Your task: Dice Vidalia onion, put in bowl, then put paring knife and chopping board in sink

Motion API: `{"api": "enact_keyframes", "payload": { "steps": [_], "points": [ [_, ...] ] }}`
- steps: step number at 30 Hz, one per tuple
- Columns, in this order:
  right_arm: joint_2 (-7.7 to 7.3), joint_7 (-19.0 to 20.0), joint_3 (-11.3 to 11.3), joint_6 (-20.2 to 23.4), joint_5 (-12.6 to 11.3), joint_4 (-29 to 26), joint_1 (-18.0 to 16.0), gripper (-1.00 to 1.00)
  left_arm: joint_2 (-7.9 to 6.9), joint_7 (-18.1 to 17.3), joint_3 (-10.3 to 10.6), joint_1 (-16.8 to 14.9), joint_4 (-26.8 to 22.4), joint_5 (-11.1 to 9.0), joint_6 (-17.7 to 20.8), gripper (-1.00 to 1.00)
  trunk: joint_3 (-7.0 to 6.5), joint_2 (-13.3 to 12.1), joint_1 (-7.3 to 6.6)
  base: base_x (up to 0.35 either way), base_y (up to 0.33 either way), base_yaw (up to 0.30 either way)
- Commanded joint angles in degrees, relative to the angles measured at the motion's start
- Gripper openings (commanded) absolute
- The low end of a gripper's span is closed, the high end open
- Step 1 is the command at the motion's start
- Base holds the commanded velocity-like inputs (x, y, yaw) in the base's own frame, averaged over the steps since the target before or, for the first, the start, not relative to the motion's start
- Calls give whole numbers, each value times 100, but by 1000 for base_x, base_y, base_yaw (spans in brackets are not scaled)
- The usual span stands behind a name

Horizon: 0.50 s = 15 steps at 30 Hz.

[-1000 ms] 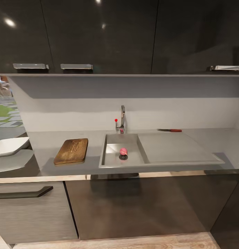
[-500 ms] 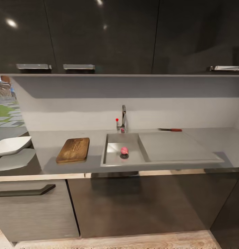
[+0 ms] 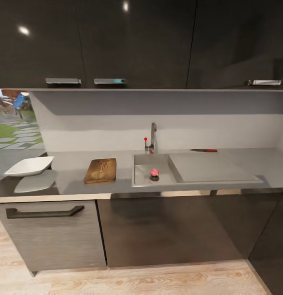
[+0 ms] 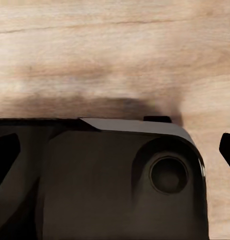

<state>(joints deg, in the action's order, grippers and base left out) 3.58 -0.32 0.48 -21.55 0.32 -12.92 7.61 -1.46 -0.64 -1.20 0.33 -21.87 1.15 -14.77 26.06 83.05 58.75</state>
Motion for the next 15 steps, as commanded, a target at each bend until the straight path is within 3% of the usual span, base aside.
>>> {"api": "enact_keyframes", "payload": {
  "steps": [1,6,15],
  "points": [
    [-2,-3,2,-7,3,-13,4,100,-1,-7,-12,2,-8,11,-7,100,3,3,-2,-212,224,0],
    [-6,-3,3,-7,3,-40,4,100,-41,-7,-12,2,-8,8,-8,100,3,3,-2,-123,254,0],
    [-7,-47,-4,-1,3,-340,4,100,-121,-7,-12,2,-2,0,-9,100,3,3,-2,-10,288,0]
  ]
}}
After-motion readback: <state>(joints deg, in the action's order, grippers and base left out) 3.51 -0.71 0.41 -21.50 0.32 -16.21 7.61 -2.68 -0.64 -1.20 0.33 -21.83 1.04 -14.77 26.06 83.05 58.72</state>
